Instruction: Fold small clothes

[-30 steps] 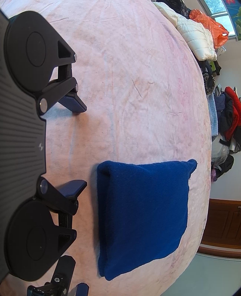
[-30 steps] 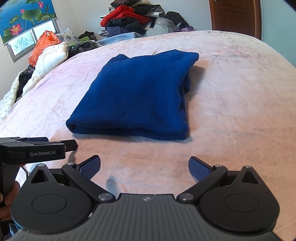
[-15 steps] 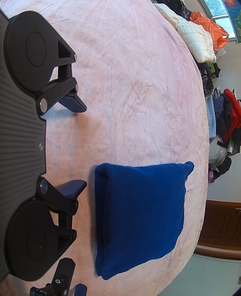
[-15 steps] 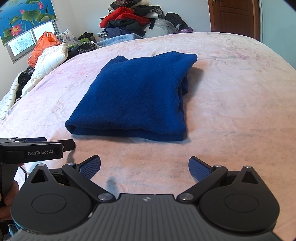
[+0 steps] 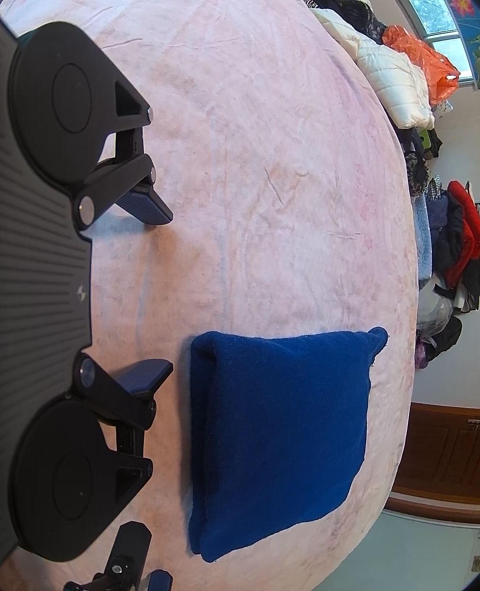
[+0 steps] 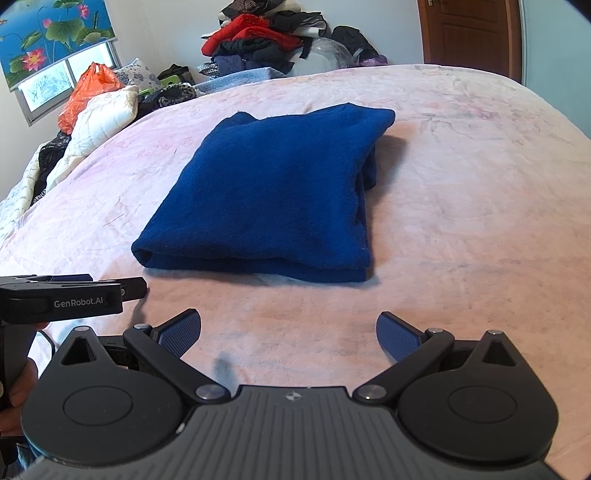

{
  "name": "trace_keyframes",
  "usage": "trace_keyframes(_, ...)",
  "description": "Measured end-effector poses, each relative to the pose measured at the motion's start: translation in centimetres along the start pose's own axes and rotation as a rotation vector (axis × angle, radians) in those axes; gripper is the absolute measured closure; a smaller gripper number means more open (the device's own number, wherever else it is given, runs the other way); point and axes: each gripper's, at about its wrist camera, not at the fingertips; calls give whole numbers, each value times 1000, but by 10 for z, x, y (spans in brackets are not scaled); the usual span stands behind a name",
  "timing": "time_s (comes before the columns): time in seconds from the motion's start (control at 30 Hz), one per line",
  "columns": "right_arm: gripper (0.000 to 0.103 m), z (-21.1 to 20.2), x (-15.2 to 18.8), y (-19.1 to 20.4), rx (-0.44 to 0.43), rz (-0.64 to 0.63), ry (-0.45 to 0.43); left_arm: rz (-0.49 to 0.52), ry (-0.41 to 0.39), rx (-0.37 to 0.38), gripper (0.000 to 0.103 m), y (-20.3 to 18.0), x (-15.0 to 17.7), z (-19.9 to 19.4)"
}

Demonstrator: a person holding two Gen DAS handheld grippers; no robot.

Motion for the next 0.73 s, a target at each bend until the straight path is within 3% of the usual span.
trace_keyframes(0.73,1,1,0,2,-4,-2,1,17,-16,-18,23,-2,-1,-3)
Point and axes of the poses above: each gripper's, at about its wrist camera, not at the fingertips, and z roughly the way its jaws point, y to its left, x to its underside, and after that the axes turned 5 degrees about z, right-handed
